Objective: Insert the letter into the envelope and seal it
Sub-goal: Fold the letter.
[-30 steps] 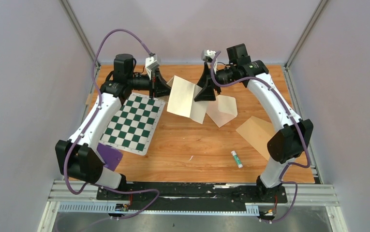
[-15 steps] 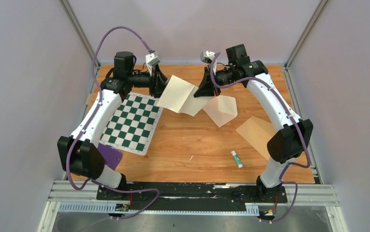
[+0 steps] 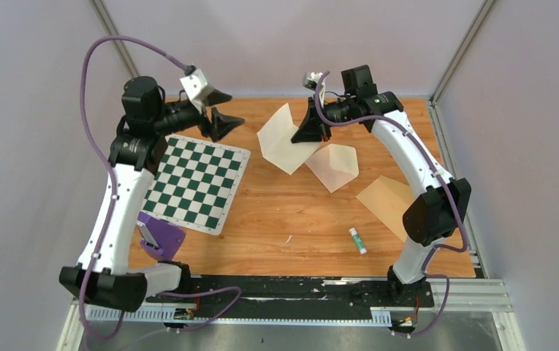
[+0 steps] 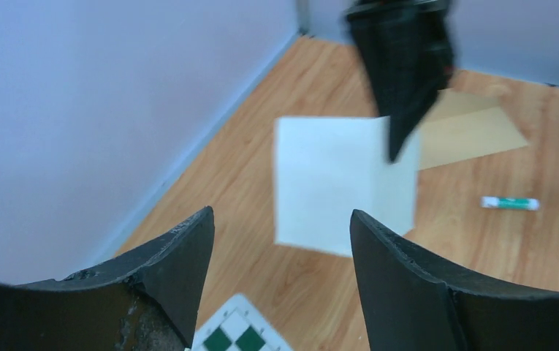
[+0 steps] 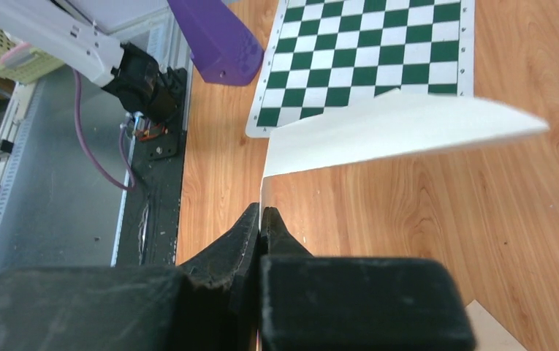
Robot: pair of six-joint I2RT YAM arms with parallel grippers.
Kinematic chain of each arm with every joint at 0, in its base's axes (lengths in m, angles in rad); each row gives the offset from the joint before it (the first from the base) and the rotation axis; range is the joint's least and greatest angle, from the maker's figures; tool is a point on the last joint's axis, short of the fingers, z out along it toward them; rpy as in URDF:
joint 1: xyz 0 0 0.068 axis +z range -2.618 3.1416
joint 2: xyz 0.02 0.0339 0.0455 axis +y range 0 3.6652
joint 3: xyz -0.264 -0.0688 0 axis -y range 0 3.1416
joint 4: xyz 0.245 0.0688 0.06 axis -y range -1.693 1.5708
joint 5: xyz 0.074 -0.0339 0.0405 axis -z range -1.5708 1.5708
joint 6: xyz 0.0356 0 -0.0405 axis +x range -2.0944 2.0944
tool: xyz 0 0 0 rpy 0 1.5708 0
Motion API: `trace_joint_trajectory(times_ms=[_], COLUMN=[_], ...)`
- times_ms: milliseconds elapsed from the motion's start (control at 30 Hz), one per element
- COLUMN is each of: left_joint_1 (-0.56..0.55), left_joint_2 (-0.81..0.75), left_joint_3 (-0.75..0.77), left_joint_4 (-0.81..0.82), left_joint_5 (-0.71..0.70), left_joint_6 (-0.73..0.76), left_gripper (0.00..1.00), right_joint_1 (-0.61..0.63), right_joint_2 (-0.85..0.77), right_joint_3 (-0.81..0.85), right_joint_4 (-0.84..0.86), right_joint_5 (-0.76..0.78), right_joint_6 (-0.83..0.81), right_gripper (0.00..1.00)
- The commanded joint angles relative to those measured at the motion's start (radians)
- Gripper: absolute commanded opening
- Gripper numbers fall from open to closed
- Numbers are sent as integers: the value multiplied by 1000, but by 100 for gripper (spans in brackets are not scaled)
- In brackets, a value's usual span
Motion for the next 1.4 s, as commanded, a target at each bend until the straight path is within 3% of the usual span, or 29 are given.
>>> trace_joint_trajectory(times_ms=[0,167,400,733,933,1033,1267,1367], left_joint_1=[-181,-281,-325,-330,-330,-330,-328,-326], left_joint_2=[-57,-51,4,64,106,118,124,125], left_joint_3=[-35,-139,-147,-110,-63,-56,-73,-76], left_joint_4=[-72,37,60,28,-12,-10,30,39], left_joint_5=[45,-77,-129,-10,-30,-48,2,-2], left_joint_6=[122,96,150,173,149,116,58,27], left_gripper=[78,80,76,56,33,32,16,14], right_joint_1=[-4,7,30,45,44,44,45,42], right_joint_2=[18,6,-39,-42,-45,-55,-61,-67], right_joint_3=[74,101,79,85,80,64,49,38], right_joint_4=[157,185,203,203,201,195,182,173], right_joint_5=[-61,-91,-103,-93,-72,-50,-12,24], right_joint_6=[163,191,182,160,143,122,100,87], right_gripper=[0,0,2,5,6,10,14,14])
